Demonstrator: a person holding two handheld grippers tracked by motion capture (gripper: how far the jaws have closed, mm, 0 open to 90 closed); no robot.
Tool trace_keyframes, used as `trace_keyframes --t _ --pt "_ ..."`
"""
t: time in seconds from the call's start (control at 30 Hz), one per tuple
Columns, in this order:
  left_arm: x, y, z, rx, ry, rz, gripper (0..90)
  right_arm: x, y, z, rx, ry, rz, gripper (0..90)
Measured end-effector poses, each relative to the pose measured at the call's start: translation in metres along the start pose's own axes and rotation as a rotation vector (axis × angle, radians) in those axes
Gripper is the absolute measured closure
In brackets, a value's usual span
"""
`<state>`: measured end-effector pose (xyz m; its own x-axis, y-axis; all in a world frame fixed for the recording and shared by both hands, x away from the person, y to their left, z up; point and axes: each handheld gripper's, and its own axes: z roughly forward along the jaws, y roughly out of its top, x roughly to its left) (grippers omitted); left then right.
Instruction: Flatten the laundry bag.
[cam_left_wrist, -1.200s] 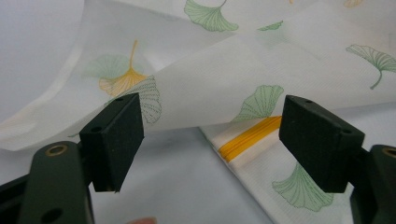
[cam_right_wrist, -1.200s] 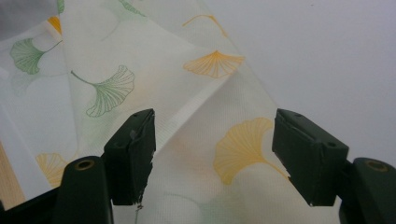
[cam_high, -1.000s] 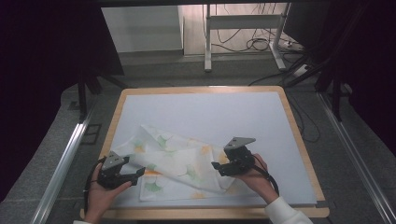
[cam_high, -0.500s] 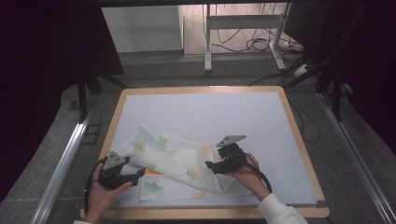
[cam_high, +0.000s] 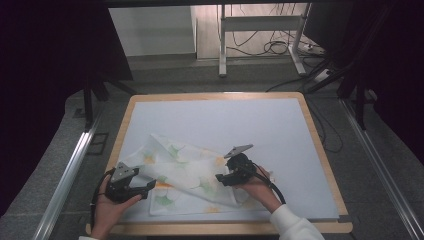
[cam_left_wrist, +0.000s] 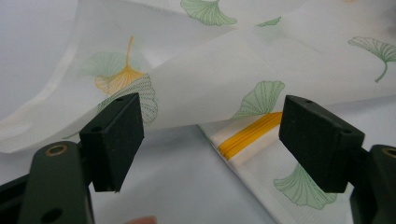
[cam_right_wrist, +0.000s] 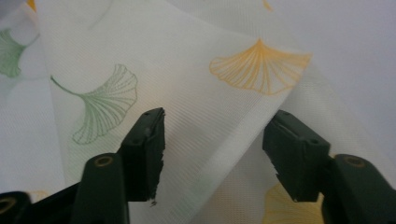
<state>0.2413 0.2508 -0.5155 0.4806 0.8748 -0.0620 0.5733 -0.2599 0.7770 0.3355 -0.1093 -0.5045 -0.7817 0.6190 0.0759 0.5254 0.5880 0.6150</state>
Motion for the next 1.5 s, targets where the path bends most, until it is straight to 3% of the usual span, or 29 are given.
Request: trace_keyframes --t 0.3,0.5,0.77,1.5 --pt "0.001 -0.001 0.0 0.004 0.001 0.004 21.6 0.009 0.0 0.002 0.012 -0.016 -0.074 72.3" --pt "0.001 -0.001 0.0 0.004 0.001 0.007 21.6 0.008 0.0 -0.001 -0.005 -0.009 -0.079 87.0" --pt "0.001 -0.001 0.001 0.008 -0.001 0.01 21.6 0.007 0.0 -0.006 -0.038 -0.019 -0.102 87.7" --pt "0.001 -0.002 0.002 0.013 -0.004 0.015 21.6 -0.003 -0.001 -0.017 -0.096 -0.066 -0.095 87.9"
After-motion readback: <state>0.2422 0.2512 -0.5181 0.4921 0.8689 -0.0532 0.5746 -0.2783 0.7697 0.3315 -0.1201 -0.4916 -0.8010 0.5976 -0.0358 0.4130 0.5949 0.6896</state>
